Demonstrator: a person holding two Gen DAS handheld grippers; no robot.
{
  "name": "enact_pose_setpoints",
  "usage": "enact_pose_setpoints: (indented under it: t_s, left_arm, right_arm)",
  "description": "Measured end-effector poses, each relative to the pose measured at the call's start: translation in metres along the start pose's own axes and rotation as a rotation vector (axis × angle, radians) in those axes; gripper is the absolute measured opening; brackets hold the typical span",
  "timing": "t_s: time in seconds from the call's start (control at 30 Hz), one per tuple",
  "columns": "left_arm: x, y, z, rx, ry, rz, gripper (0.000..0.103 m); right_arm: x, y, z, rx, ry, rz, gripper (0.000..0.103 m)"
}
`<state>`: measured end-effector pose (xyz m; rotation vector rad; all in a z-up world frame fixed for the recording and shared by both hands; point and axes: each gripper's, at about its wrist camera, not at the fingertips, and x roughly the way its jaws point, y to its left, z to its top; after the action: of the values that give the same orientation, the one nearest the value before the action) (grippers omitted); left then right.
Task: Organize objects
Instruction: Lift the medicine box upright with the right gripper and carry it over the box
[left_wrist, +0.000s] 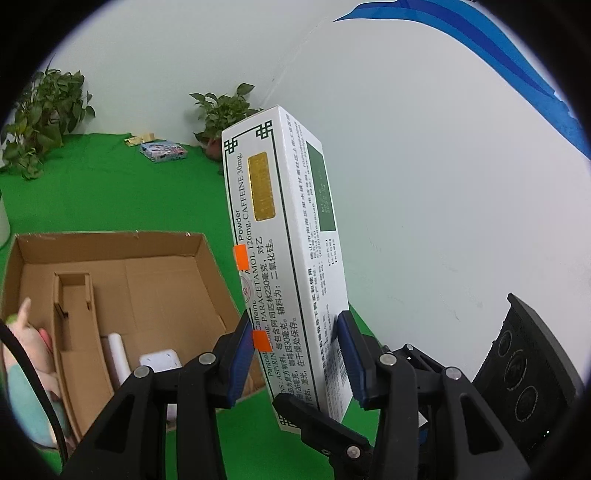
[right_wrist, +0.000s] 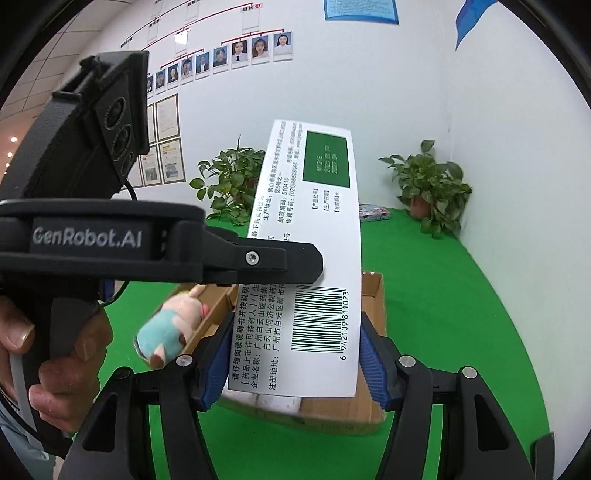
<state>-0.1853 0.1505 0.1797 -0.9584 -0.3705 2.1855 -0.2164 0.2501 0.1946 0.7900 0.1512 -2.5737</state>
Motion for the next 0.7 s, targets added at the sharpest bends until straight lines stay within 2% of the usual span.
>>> enact_pose_setpoints:
  t_s: [0.2, 0.37, 0.53, 0.7]
  left_arm:
    - [0.012, 0.014, 0.034, -0.032, 0.053, 0.069, 0.043]
    - [0.037, 0.035, 0.048, -0.067, 0.104, 0.089, 0.043]
    - [0.065, 0.056, 0.039, -0.108, 0.171, 0.092, 0.043]
    - [0.111, 0.086, 0.011, -0.174, 0.259, 0.08, 0.043]
  right_arm:
    - [0.042, -0.022, 0.049, 0.025, 0.112, 0.07, 0.058]
    - [0.088, -0.033, 0.064, 0.039, 0.203, 0.089, 0.058]
    - [0.123, -0.04, 0.048, 0.081, 0.282, 0.111, 0.058]
    - [0.172, -0.051, 0.005, 0.119, 0.396, 0.119, 0.058]
